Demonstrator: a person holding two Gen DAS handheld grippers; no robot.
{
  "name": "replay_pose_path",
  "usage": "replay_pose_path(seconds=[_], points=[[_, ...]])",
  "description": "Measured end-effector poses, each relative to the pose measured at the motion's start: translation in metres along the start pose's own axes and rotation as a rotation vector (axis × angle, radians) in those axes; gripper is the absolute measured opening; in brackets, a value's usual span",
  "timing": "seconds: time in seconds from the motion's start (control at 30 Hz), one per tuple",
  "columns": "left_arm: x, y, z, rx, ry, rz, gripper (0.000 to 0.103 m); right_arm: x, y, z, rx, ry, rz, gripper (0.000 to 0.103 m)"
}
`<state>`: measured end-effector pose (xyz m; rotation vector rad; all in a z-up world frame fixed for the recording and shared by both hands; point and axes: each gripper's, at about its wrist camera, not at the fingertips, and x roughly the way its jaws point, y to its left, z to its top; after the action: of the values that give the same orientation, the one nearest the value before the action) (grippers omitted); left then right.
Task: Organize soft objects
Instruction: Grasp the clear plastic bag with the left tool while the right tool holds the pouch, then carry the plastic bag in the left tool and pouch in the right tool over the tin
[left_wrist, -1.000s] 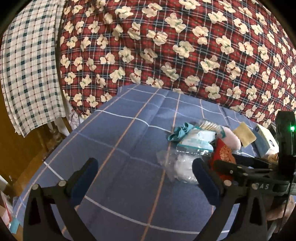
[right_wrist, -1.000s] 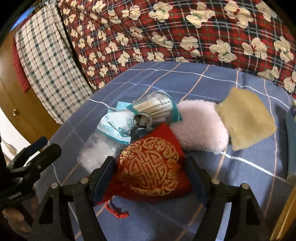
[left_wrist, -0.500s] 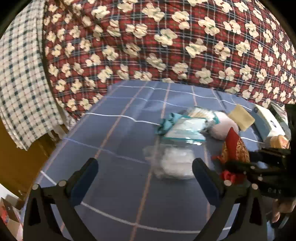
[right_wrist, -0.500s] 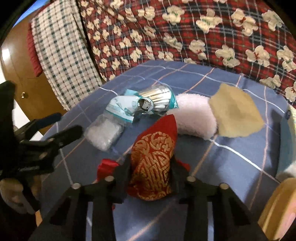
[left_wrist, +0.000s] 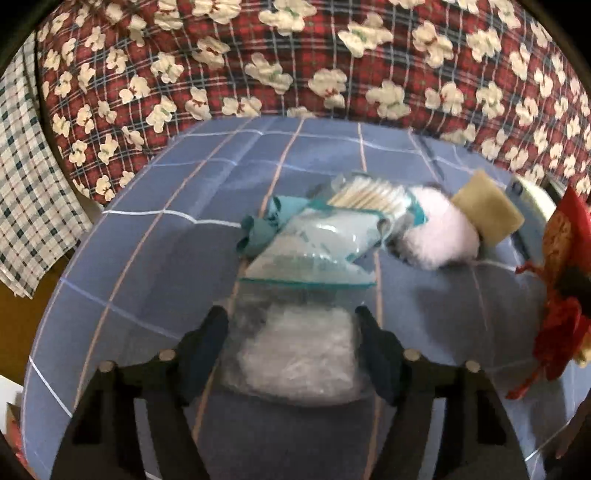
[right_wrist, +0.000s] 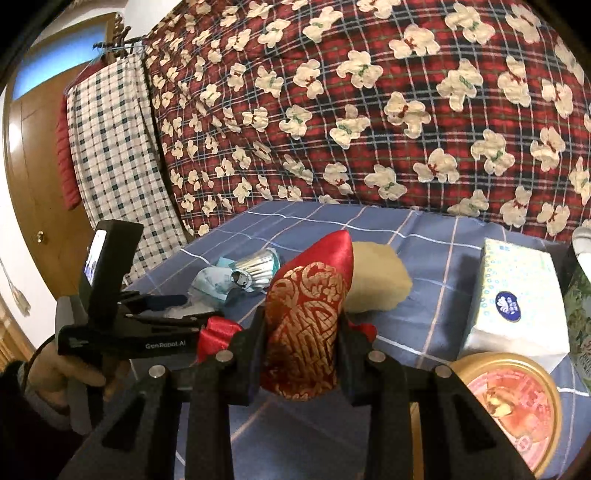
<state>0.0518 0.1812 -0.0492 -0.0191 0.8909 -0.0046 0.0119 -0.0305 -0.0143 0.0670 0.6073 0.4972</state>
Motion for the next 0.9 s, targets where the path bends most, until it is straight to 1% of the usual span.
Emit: replay_pose_path(seconds=[0.13, 0.23, 0.3, 0.37, 0.43, 0.47, 0.57, 0.67, 0.77, 0.9], points=[[-0.003, 0.000, -0.003, 0.023, -0.003, -0.001, 0.053, -0.002, 0.002, -0.001, -0.013, -0.001, 0.001, 0.036], [-0.009, 0.004, -0.010, 0.006, -0.016, -0.026, 0.050, -0.006, 0.003, -0.001, -0.022, -0.024, 0.002, 0.036], [-0.014, 0.007, -0.015, -0.011, -0.032, -0.053, 0.049, -0.008, 0.003, -0.001, -0.019, -0.036, 0.005, 0.036], [-0.024, 0.008, -0.021, -0.021, -0.063, -0.065, 0.049, -0.010, 0.001, 0.000, -0.008, -0.046, 0.010, 0.036], [-0.037, 0.008, -0.028, -0.023, -0.115, -0.059, 0.049, -0.015, 0.000, 0.001, 0.003, -0.070, 0.017, 0.036], [-0.046, 0.008, -0.031, -0.024, -0.157, -0.061, 0.049, -0.017, 0.000, 0.002, 0.006, -0.079, 0.018, 0.036], [-0.065, 0.007, -0.035, -0.033, -0.251, -0.082, 0.049, -0.027, -0.001, 0.004, 0.013, -0.127, 0.021, 0.036], [-0.079, 0.003, -0.034, -0.045, -0.322, -0.099, 0.049, -0.032, -0.001, 0.004, 0.000, -0.139, 0.015, 0.036], [-0.087, -0.003, -0.032, -0.056, -0.353, -0.117, 0.049, -0.036, -0.002, 0.002, -0.012, -0.143, 0.007, 0.036], [-0.089, -0.014, -0.034, -0.027, -0.352, -0.109, 0.050, -0.049, -0.005, -0.003, -0.036, -0.160, -0.002, 0.036]])
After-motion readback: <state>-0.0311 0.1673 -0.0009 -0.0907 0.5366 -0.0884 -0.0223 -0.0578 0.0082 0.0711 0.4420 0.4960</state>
